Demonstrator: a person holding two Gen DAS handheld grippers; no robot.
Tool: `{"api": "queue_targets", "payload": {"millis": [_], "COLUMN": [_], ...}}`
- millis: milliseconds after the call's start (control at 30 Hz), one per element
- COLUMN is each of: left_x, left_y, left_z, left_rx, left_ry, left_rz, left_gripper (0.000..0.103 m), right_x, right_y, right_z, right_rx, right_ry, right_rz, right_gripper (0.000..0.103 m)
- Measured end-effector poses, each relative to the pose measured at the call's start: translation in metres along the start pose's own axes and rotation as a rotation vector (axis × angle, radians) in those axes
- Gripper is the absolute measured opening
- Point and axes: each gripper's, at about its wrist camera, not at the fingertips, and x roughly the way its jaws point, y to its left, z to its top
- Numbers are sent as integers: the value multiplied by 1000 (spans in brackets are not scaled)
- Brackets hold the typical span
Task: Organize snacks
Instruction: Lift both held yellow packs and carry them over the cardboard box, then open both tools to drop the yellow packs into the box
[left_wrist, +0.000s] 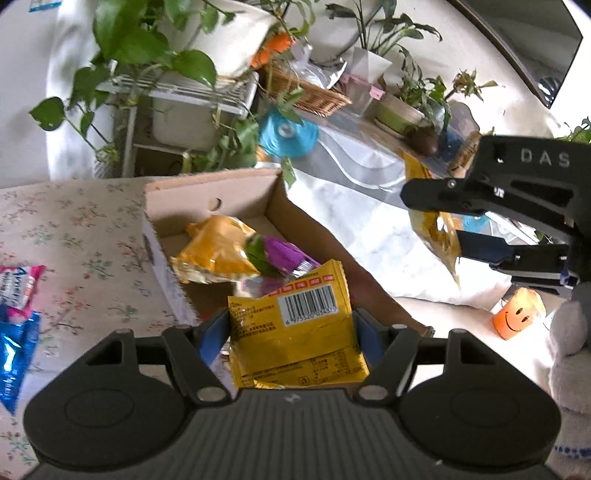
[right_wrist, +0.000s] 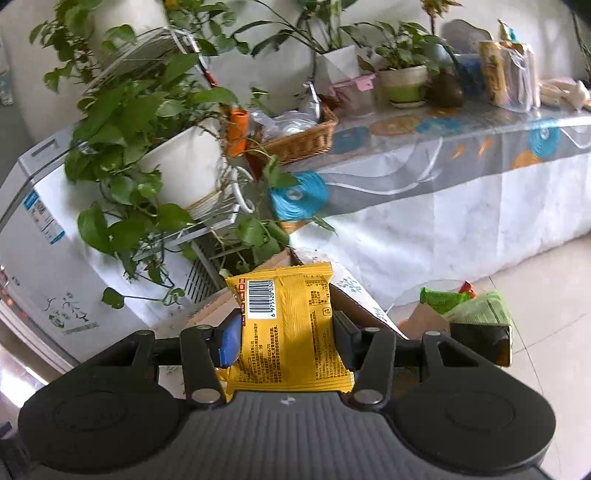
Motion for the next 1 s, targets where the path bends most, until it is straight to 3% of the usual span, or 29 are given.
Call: {"api": "queue_targets", "payload": {"millis": [200,300,400,467,633,1000], "left_x": [15,17,13,9,3,-22], "left_y": [-12,-17,-19,-17,-14,26], "left_z": [3,5,5,5,5,7], "left_rx": [7,22,33,29,35,14], "left_ry": [4,-5,-16,-22,-20,-29], "left_rz": [-14,-16,-4,-9,5,74], "left_gripper": [74,80,92,93,93,93], "right_x": [3,3,0,0,1,10], "right_y": [-9,-9,-11,-11,-8,8], "right_z": [0,1,1,1,1,-4], "right_rx": [57,68,81,81,80,23], "right_ry": [6,0,-11,-14,-11,37], "right_rz": [-27,-50,-48,-45,-17,20], "right_gripper": [58,61,72,80,89,95]}}
